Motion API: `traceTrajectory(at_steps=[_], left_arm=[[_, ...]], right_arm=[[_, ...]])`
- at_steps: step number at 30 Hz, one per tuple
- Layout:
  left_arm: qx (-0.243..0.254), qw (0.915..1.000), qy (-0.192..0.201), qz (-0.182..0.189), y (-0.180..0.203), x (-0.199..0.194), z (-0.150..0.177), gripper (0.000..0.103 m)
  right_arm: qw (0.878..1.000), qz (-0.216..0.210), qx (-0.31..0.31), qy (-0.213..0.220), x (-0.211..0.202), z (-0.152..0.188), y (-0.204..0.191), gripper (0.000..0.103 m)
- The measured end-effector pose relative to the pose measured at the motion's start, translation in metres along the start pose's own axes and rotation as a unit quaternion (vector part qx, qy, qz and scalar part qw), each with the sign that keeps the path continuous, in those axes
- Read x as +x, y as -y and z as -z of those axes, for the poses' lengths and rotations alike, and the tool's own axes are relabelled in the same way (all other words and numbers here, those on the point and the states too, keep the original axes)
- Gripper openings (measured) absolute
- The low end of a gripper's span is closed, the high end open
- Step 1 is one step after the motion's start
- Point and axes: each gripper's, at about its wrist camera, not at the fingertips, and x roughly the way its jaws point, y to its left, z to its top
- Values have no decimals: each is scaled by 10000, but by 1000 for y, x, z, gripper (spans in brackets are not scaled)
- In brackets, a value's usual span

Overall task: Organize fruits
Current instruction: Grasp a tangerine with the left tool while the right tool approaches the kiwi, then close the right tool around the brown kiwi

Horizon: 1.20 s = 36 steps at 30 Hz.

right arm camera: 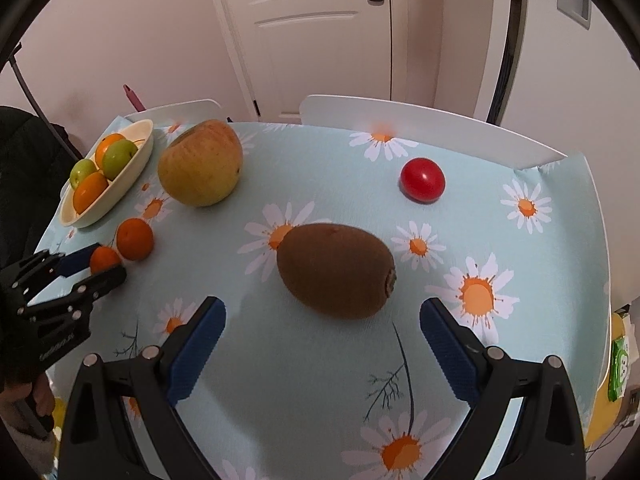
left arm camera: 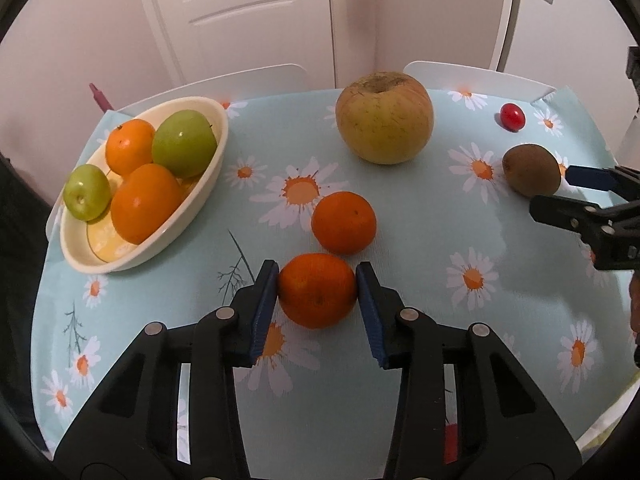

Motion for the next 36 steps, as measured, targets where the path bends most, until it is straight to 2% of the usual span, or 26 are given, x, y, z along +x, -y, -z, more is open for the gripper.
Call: traceTrajectory(at_steps=[7,13,17,18,20,22,36], left_arm=[[-127,9999,-22,25,-3,-2,3,44],[-209,9998,-29,4,-10,-6,6,44],[-248,9997,3,-10,-14,-10,8,44],[-259,9997,16,-11,-15,-12,8,44],[-285,9996,37,-3,-18,-14,8,44],[-318,9995,68,5,-21,-18,9,44],[-564,9977,358,-67,-53,-63,7,44]], right_arm=[[9999,28,99,30,13,-8,0,97],[9999,80,122,90,19,-12,-4,87],[9997,183,138,131,22,-14,-5,86],[9996,212,151,140,22,-14,-5,84],[9995,230,160,134,24,-15,-5,68],[9992,365,118,118,25,-15,-5,61],[9991,232,4,358,-14,-19,-29,59]])
